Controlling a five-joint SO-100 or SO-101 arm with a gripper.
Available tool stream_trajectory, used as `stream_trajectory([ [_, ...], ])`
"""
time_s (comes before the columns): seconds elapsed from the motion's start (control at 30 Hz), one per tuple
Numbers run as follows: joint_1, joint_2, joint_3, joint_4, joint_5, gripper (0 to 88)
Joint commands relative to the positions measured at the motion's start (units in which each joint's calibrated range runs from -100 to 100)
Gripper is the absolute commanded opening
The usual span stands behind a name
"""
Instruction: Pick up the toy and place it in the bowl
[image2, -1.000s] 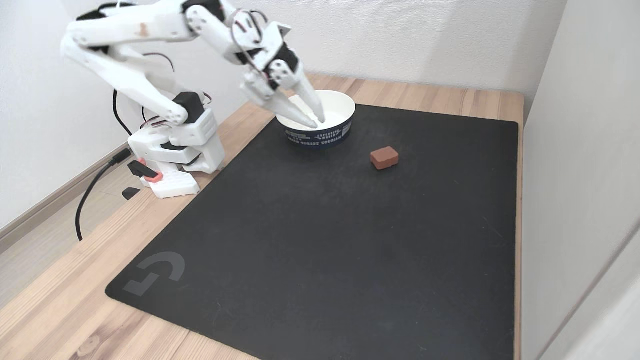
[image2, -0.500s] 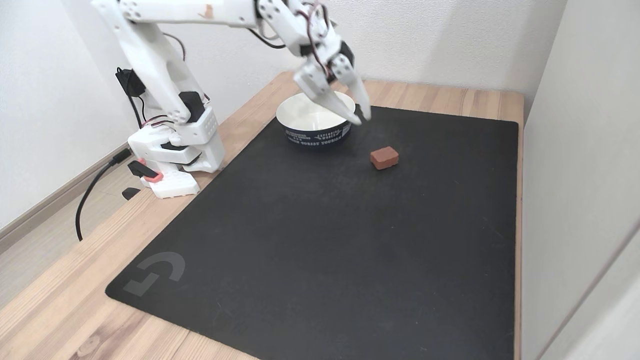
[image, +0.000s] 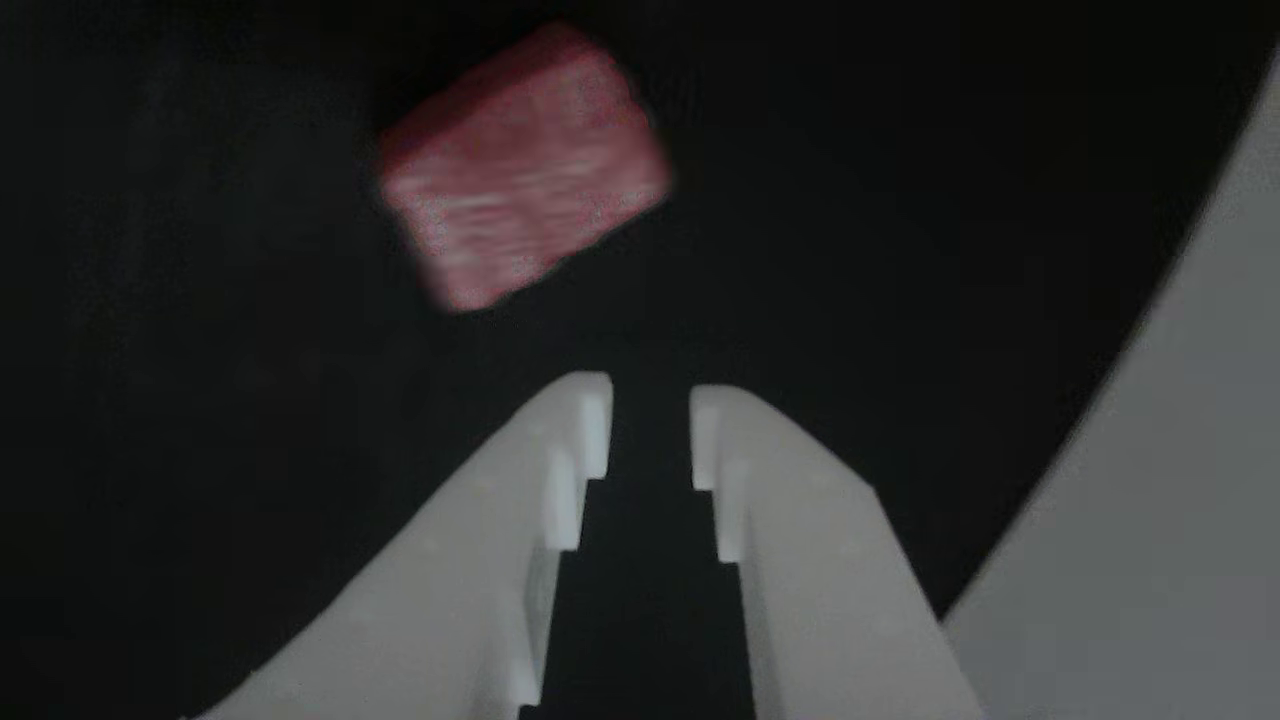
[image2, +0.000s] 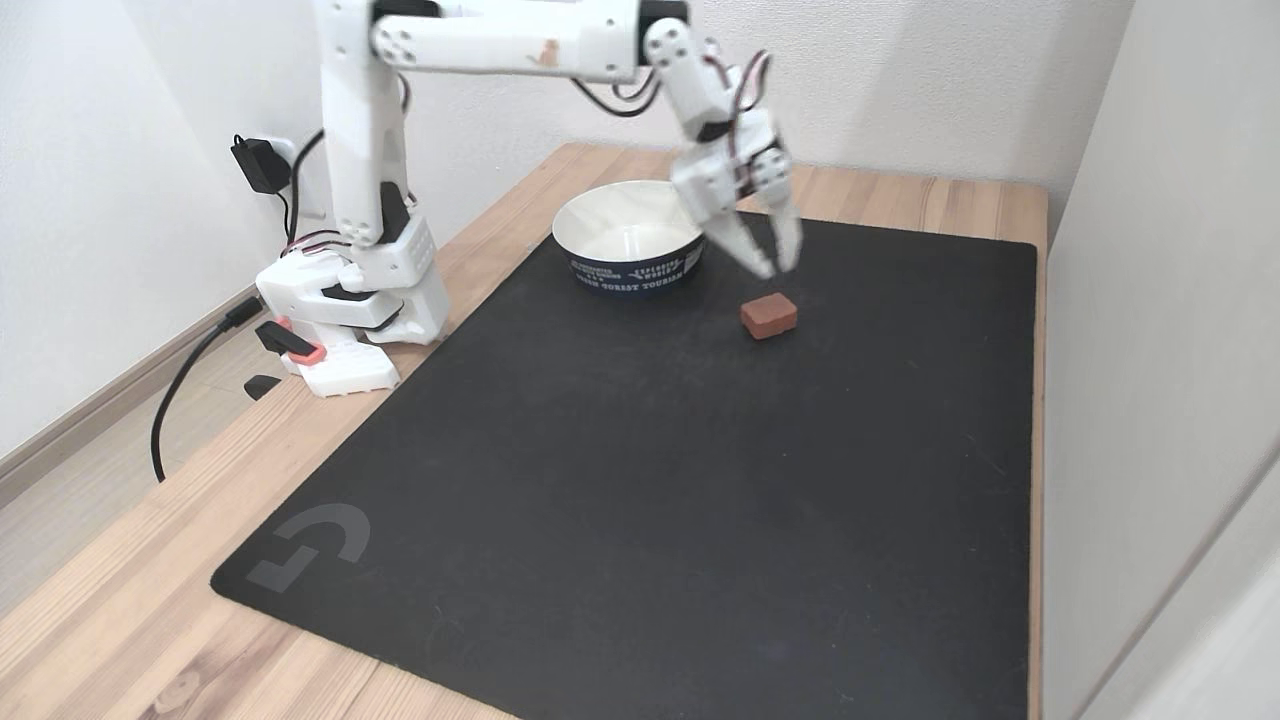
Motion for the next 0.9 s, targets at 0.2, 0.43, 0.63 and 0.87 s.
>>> stream_trajectory([
  [0.2,-3.03,7.73,-14.43,5.05,0.29,2.2],
  [0.43,-2.95,7.32,-14.07,6.23,0.29,2.2],
  [0.63,-2.7,7.07,-13.98,9.7,0.29,2.2],
  [0.87,-2.28,7.15,-14.7,9.62,2.53,2.3],
])
